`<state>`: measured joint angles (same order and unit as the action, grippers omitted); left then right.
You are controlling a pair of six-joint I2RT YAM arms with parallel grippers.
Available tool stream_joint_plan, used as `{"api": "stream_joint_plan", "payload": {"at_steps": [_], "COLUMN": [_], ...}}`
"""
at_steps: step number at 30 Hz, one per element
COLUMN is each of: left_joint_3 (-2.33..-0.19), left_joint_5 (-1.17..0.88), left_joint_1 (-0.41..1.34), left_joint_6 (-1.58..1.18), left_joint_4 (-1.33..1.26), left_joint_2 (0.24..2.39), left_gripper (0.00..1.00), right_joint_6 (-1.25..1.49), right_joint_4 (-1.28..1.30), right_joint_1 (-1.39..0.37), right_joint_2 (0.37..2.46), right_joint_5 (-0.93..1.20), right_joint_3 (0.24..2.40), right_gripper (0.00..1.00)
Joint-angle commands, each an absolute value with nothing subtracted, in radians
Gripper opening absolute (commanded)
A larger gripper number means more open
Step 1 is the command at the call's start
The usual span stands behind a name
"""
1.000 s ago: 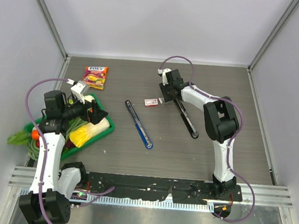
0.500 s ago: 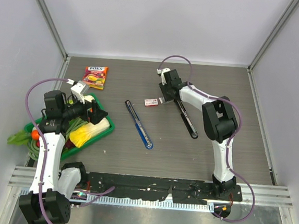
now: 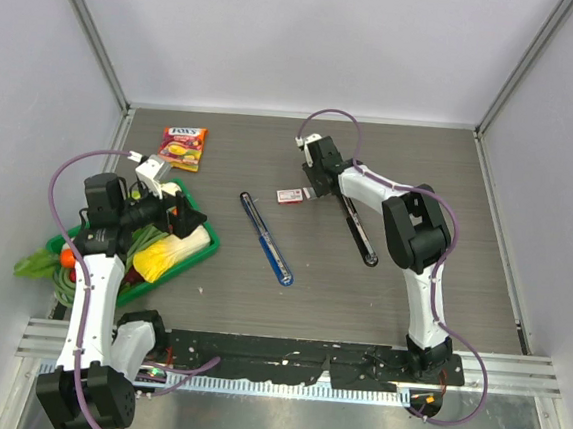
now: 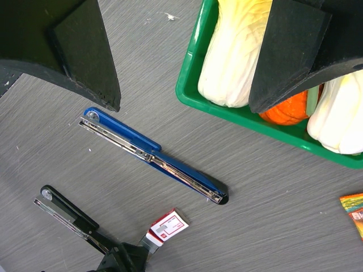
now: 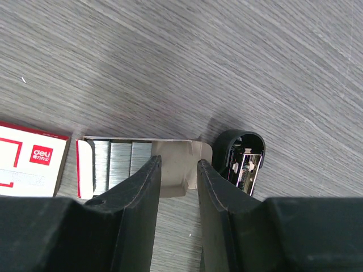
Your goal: Load the staples into the stapler
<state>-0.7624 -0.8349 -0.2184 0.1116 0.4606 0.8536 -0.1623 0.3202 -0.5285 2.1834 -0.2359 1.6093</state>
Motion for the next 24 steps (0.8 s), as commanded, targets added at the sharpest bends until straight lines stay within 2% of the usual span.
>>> {"api": "stream_joint_plan", "payload": {"at_steps": [1,9,18,24], "left_joint_3": [-0.762,-0.764,-0.764,-0.765], "left_joint_5": [-0.862,-0.865,-0.865,-0.865], "left_joint_1": [-0.229,-0.229,-0.230,-0.235], "left_joint_6": [0.112,0.107,0.107,0.106], "left_joint_4": [0.422,0.422,0.420,0.423], "left_joint_2": [0.853,0.854,0.851,0.851], "left_gripper": [1.00,1.00,1.00,1.00], "right_joint_6": [-0.137,-0.111,-0.017,-0.040], "right_joint_4": [0.314,0.313,0.370,0.344], "right_joint_1": [-0.534,-0.532,-0.508,-0.508], "right_joint_2": [2.148,2.106,2.105,2.049], "right_joint_5": [-0.215,-0.183,-0.028,-0.069], "right_joint_3": [1.632,1.621,1.626,1.598], "right_gripper": [0.38,0.38,0.38,0.37]}}
